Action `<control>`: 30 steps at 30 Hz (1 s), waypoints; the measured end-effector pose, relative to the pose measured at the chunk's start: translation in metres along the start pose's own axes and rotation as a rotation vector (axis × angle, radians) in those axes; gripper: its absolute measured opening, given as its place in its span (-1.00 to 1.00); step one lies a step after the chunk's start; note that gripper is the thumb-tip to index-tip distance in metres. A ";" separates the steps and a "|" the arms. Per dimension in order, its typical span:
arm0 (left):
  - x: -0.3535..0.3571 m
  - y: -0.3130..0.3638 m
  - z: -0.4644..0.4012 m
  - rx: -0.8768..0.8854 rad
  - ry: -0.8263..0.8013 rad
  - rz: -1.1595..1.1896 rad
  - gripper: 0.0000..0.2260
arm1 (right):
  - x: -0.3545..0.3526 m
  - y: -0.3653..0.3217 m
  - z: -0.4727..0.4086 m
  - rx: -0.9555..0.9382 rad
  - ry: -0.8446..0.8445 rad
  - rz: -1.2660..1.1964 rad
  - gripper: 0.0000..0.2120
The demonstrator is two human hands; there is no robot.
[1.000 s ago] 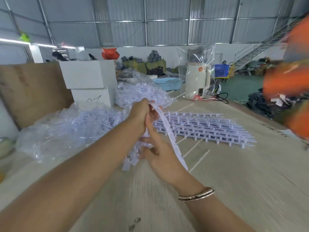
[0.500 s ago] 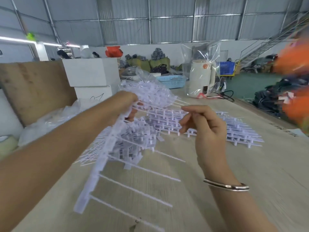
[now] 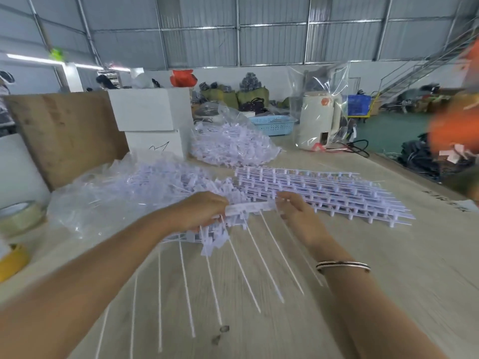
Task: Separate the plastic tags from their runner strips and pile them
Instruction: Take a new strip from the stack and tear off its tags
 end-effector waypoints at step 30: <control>0.056 -0.016 0.019 0.264 0.011 0.009 -0.89 | 0.061 0.012 0.013 -0.254 -0.560 0.237 -0.86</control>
Point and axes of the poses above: each hand's wrist, its own z-axis away from the middle knuckle, its own x-axis out of the palm, y = z × x, the point moved 7 cm from there along -z, towards the middle knuckle, and after that the axes turned 10 degrees about -z, right-handed, at the moved point
